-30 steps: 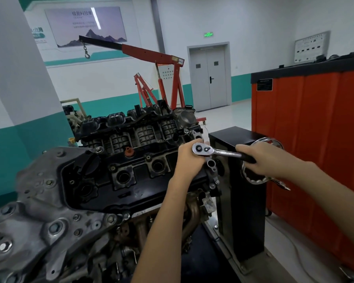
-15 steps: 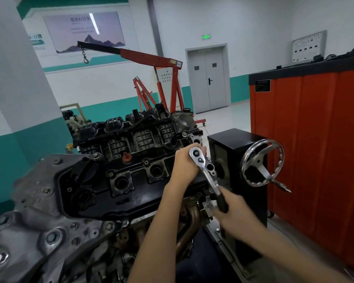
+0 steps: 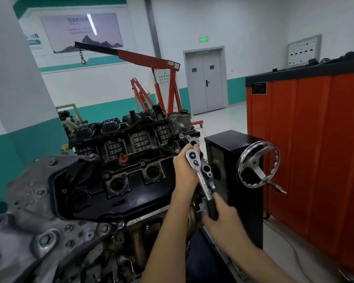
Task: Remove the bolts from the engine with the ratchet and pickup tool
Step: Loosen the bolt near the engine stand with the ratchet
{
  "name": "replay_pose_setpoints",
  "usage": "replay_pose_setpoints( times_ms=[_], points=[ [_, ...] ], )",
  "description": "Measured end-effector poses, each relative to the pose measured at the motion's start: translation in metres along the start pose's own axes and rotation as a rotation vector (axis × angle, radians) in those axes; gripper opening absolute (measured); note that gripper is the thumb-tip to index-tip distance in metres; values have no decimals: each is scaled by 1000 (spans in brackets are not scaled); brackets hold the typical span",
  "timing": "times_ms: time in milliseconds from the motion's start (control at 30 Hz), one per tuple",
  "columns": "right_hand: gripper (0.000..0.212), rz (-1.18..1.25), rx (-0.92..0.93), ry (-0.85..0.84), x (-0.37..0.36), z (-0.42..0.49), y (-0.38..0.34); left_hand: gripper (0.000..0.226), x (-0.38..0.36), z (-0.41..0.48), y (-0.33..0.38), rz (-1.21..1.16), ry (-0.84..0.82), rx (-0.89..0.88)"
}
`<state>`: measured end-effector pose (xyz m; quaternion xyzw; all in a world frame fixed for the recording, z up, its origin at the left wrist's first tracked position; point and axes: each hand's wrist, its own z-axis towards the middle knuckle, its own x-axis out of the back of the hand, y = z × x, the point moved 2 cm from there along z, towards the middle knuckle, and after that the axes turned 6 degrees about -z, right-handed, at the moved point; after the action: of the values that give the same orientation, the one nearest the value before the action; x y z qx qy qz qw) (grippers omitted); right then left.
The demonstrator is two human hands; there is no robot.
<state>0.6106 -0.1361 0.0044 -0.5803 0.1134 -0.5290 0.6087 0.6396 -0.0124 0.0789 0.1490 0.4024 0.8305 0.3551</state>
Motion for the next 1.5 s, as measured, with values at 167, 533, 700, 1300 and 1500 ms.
replay_pose_setpoints(
  times_ms=[167,533,700,1300,1500],
  points=[
    [19,-165,37,-58,6,12,5,46,25,6,3,106,-234,-12],
    [17,-873,294,-81,100,73,-16,55,23,5,6,-21,-137,34],
    [18,-29,29,-55,6,1,-6,50,7,1,0,-17,-28,23],
    [18,-596,233,-38,72,45,-1,48,15,8,-2,-40,-85,49],
    [24,161,2,-6,-26,1,-7,52,3,6,-1,-42,-68,35]
  ],
)
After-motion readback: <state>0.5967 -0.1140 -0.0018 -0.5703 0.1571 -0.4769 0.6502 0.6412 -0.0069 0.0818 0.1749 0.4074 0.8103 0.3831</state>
